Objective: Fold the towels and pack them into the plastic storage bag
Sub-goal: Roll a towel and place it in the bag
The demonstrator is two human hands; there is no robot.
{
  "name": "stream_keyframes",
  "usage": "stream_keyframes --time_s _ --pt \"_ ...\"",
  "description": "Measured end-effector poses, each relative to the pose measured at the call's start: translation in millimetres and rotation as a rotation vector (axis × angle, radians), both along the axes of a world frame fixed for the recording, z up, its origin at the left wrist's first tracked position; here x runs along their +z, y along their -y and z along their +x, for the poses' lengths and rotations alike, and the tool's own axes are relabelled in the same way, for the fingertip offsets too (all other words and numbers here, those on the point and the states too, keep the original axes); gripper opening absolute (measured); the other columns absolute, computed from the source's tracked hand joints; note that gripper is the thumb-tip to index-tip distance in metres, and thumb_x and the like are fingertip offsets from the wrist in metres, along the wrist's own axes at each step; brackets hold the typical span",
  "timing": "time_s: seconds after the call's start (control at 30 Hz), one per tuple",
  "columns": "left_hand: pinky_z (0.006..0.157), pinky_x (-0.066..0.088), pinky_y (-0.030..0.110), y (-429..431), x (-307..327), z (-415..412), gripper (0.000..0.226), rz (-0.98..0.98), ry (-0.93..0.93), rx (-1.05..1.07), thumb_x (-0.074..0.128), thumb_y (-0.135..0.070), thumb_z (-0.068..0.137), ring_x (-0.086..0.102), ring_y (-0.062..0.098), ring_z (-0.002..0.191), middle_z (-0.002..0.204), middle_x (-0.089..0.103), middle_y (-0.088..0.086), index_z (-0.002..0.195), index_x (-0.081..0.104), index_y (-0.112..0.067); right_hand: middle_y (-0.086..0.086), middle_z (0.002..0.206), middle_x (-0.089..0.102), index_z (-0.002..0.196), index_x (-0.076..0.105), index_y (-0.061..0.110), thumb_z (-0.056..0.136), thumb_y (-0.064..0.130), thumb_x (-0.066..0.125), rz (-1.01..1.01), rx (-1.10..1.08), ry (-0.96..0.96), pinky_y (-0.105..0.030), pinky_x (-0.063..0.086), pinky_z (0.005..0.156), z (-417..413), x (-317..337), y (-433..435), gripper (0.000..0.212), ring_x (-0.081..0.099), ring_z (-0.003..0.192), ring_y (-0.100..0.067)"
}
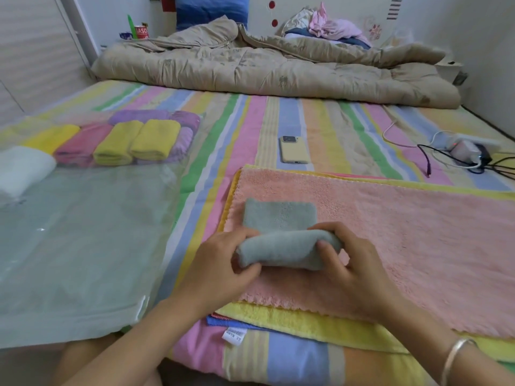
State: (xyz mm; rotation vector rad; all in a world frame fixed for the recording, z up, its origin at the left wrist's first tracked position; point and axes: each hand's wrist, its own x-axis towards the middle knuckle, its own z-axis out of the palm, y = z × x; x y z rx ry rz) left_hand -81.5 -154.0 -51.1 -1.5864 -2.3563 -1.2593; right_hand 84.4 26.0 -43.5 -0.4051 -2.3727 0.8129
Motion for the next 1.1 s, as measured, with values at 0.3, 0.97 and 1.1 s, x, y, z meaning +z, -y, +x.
stream_keyframes --time_s 0.3,0.97,1.1 --pt "0.076 0.049 0.038 -43 8 -10 0.019 -0.302 0.406 0.272 0.058 -0.043 0.087 0.058 0.018 0.077 0.082 0.062 -0.001 0.078 0.053 -0.026 -0.002 0.102 0.066 0.111 0.054 0.025 0.094 0.044 0.052 -0.468 -0.29 0.244 -0.03 0.044 0.066 -39 -6 -19 0.026 0.06 0.089 -0.016" --pt "0.116 0.025 0.036 -61 67 -4 0.096 -0.543 -0.042 -0.273 0.058 -0.026 0.083 0.026 0.019 0.142 0.159 0.021 0.001 0.153 -0.008 -0.029 -0.01 0.111 0.057 0.125 0.039 0.027 0.074 0.028 0.08 -0.617 -0.031 0.03 -0.033 0.056 0.076 -33 32 3 0.065 0.062 0.097 -0.022" --pt "0.103 0.044 0.041 -39 101 -22 0.073 -0.597 0.207 -0.419 0.065 -0.066 0.068 0.058 0.01 0.115 0.126 0.062 -0.005 0.129 0.056 -0.026 -0.003 0.1 0.062 0.123 0.043 0.026 0.072 0.031 0.081 -0.546 0.241 -0.007 -0.028 0.052 0.077 -22 63 14 0.064 0.062 0.092 -0.019"
